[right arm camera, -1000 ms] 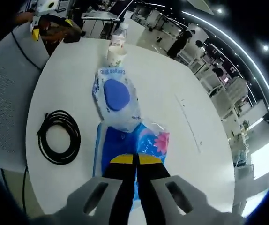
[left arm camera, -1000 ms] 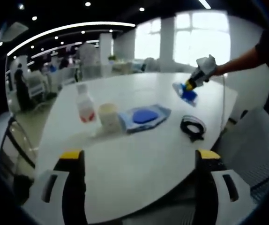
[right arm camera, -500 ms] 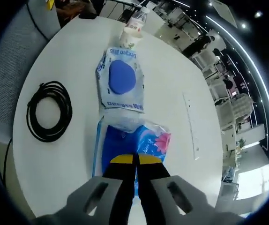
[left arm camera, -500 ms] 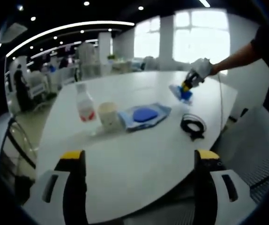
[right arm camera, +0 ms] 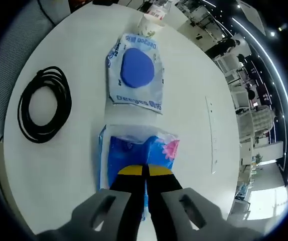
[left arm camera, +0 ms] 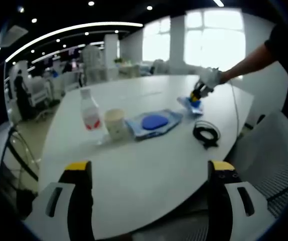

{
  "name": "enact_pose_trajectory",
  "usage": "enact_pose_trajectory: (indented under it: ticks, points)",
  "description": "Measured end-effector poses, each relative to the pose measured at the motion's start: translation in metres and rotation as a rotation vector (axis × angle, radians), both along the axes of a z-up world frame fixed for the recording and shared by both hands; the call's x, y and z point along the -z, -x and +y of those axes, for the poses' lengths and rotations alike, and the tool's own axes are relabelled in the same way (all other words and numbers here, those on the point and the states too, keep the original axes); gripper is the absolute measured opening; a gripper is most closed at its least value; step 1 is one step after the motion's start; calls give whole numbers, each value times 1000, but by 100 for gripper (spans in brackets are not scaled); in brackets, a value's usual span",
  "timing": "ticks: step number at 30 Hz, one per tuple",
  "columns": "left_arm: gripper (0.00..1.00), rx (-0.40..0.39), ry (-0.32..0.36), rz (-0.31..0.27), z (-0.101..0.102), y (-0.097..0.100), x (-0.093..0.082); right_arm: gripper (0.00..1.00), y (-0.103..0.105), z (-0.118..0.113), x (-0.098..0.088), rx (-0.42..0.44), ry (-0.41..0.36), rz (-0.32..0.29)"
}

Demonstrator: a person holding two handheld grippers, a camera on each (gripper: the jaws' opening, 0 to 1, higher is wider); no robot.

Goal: Arrange the tabletop items into an orderly group along one side of the table until the central work area is clear of visible clutter.

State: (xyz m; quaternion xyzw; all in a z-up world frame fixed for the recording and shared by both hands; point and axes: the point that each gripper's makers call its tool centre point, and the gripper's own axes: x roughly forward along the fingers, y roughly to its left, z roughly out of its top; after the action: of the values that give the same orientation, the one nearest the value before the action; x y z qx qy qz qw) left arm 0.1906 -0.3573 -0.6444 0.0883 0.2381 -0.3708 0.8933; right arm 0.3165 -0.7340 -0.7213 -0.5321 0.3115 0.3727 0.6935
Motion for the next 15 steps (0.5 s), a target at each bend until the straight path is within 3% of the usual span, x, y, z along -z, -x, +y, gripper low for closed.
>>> enact_pose_trajectory:
  ticks: [9, 15]
  points:
    - [92, 8, -10, 4, -1, 1, 2, 0, -7, 12, 12, 31, -27, 15]
    - [92, 14, -9, 4, -1, 1, 1, 0, -12, 15, 17, 112, -74, 33]
